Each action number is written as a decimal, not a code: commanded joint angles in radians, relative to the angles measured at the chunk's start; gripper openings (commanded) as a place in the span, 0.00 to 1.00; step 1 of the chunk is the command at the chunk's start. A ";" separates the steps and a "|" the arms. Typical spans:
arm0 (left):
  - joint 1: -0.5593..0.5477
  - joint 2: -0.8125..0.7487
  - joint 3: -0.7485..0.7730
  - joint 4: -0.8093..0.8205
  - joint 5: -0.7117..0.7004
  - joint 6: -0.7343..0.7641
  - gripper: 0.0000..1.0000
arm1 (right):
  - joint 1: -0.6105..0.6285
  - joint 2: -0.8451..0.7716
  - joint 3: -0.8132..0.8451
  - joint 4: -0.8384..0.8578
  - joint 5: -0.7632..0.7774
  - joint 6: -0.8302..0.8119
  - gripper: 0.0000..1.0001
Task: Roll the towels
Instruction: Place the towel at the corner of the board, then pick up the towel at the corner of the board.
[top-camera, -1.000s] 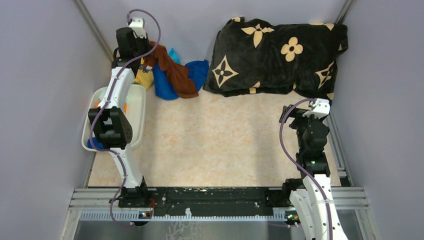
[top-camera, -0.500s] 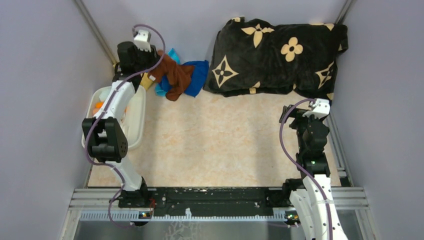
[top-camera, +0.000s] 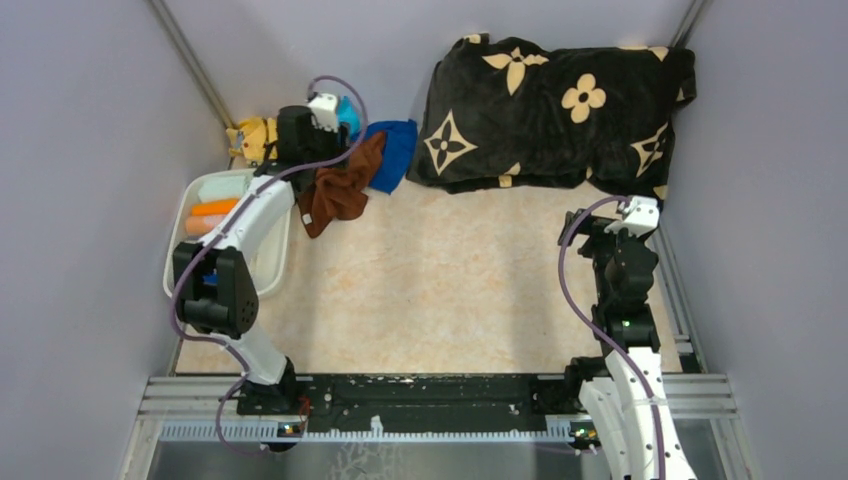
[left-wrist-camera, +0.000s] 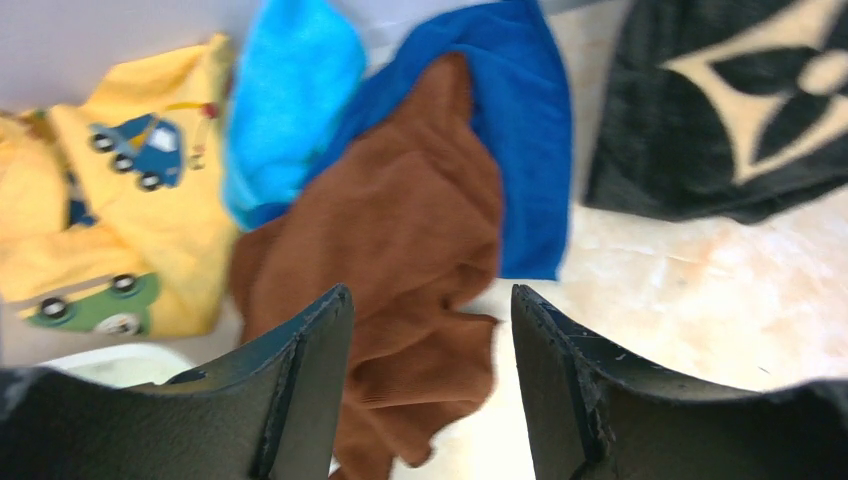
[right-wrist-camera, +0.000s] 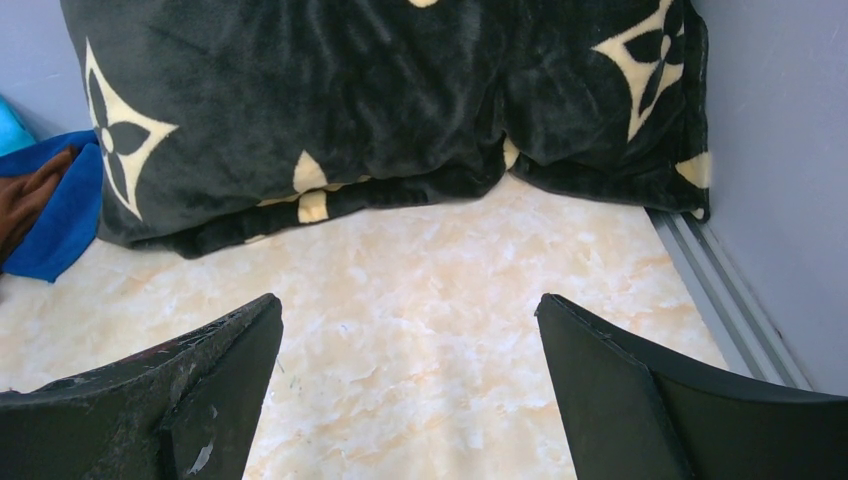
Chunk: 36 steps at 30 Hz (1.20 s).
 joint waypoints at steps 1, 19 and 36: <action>-0.085 0.072 -0.001 -0.064 -0.144 0.022 0.65 | 0.007 0.008 0.012 0.052 -0.016 -0.010 0.99; -0.092 0.206 0.015 -0.144 -0.504 0.015 0.63 | 0.007 0.013 0.013 0.043 -0.012 -0.016 0.99; -0.100 0.238 0.020 -0.107 -0.472 0.066 0.33 | 0.008 0.017 0.014 0.041 -0.022 -0.016 0.99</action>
